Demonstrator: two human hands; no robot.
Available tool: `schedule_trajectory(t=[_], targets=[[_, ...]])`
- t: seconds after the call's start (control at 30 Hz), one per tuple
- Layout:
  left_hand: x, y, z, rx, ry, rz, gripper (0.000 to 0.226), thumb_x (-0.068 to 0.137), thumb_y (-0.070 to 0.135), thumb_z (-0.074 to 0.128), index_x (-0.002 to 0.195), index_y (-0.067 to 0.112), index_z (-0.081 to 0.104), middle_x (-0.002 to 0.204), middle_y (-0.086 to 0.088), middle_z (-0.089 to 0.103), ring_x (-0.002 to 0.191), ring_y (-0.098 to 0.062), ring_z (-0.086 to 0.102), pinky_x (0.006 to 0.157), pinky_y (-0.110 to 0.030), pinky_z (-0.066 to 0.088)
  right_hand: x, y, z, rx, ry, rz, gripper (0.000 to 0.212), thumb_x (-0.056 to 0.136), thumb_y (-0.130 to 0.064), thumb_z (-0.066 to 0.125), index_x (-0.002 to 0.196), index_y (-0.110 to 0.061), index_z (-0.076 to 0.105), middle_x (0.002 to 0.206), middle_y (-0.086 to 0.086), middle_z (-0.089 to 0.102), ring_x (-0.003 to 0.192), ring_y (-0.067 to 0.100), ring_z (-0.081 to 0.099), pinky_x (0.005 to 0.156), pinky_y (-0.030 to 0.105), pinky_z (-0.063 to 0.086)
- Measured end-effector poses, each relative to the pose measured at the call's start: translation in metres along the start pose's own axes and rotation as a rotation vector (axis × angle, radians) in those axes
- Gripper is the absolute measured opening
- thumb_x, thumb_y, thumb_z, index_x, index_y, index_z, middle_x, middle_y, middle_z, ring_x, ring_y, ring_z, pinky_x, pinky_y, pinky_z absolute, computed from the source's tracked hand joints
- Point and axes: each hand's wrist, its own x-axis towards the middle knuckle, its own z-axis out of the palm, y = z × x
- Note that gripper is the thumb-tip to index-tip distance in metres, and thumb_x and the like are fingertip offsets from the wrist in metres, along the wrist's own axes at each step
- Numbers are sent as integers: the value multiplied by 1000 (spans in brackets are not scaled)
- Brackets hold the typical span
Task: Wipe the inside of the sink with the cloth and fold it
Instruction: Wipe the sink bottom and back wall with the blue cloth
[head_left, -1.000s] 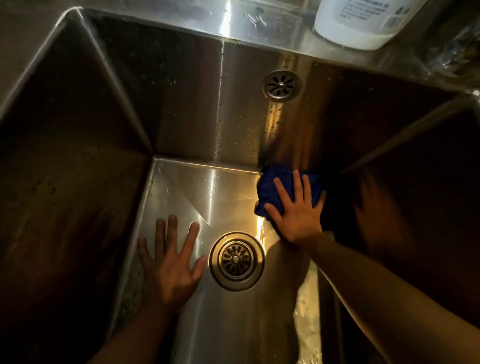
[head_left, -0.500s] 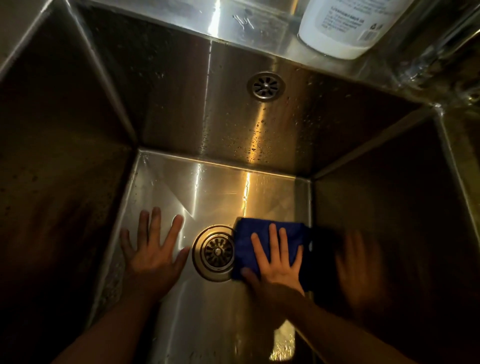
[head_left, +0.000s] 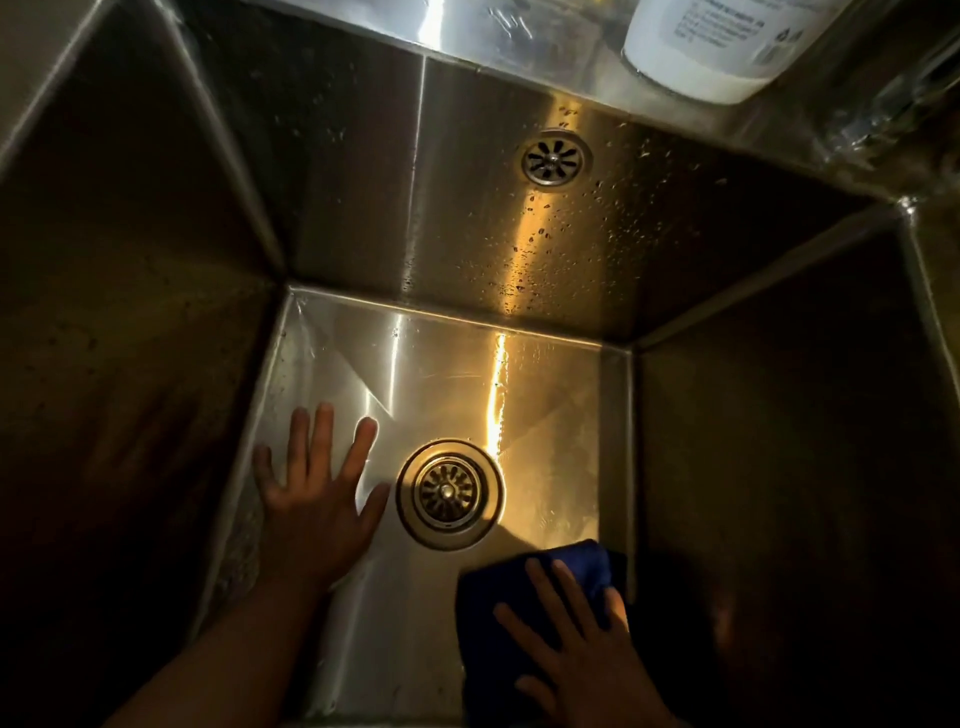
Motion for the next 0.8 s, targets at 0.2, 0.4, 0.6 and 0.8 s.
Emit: schedule_trajectory(t=[0.2, 0.4, 0.6, 0.8], targets=[[1, -1, 4, 15, 5, 13, 69, 89, 61, 29, 150, 30, 23, 159, -15, 15, 147, -35, 10, 109, -64, 11, 10, 11, 6, -51, -35, -85, 69, 75, -73, 49, 137, -47, 40, 155, 8, 29, 145, 34, 11, 103, 65, 16], [1, -2, 4, 30, -16, 19, 69, 90, 60, 26, 151, 29, 19, 160, -16, 10, 148, -35, 6, 110, -64, 8, 33, -32, 13, 63, -37, 73, 82, 76, -70, 46, 149, -42, 21, 159, 13, 16, 147, 37, 6, 105, 68, 4], [4, 2, -5, -21, -36, -8, 63, 96, 54, 23, 151, 24, 23, 158, -17, 19, 147, -34, 15, 110, -62, 14, 74, -92, 3, 182, 16, 82, 78, 82, -70, 40, 151, -39, 18, 160, 16, 11, 147, 39, 5, 104, 70, 6], [24, -16, -36, -263, -105, -39, 62, 93, 47, 25, 146, 15, 34, 148, -20, 35, 136, -37, 30, 107, -54, 28, 107, -149, -19, 231, 6, 173, 69, 82, -64, 42, 144, -35, 36, 158, 19, 17, 146, 40, 9, 105, 70, 4]])
